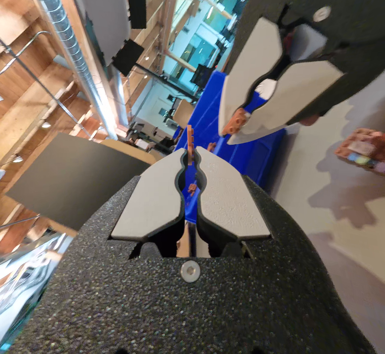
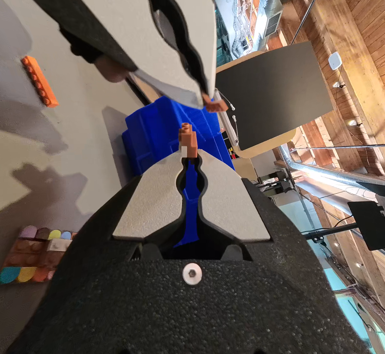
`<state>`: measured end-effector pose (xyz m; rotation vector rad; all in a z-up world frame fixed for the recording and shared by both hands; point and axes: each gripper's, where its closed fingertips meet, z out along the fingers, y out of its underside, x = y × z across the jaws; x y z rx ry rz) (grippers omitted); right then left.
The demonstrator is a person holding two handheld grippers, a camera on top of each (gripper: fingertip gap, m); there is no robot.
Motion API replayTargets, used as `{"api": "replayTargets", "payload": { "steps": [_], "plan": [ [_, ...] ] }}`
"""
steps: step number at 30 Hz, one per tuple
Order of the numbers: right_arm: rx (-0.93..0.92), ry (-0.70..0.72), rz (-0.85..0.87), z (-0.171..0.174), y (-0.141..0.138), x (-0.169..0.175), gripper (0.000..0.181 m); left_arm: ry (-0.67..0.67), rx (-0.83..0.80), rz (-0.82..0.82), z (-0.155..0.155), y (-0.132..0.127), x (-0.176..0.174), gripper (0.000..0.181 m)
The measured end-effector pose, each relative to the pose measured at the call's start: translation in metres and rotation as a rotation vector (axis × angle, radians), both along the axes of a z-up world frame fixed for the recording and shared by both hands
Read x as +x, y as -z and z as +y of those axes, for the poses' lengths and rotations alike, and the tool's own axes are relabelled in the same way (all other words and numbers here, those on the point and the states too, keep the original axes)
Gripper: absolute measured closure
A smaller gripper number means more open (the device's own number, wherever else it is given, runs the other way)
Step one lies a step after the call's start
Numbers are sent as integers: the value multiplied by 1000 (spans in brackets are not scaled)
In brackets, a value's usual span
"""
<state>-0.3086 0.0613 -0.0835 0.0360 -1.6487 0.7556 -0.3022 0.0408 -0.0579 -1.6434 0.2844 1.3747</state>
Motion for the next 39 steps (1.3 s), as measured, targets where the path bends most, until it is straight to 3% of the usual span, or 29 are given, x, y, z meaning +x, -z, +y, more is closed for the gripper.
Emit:
{"api": "replayTargets", "payload": {
  "steps": [3, 5, 7, 12, 16, 18, 23, 34, 39],
  "plan": [
    [-5, 3, -10, 0, 1, -2, 177, -140, 22, 1, -5, -11, -26, 176],
    [6, 11, -16, 0, 5, -3, 177, -240, -27, -107, -6, 0, -49, 173],
    [17, 18, -13, 0, 6, -4, 177, -306, -37, -240, -8, 14, -64, 148],
    [2, 41, -26, 6, 5, -7, 177, -184, 4, -271, -12, 14, -56, 141],
    [-18, 58, -47, 11, 4, -10, 177, 178, -99, -133, -1, 10, -4, 142],
    [-24, 50, -64, 11, 5, -10, 177, 268, -205, -15, 1, 20, 18, 150],
    [32, 24, -56, 4, 12, -6, 177, 262, -296, 135, 12, 26, 31, 155],
    [90, -27, -57, -6, 20, 1, 177, 275, -367, 183, 18, 42, 37, 164],
    [63, -8, -41, -4, 14, 0, 176, 219, -306, 185, 18, 32, 33, 172]
  ]
}}
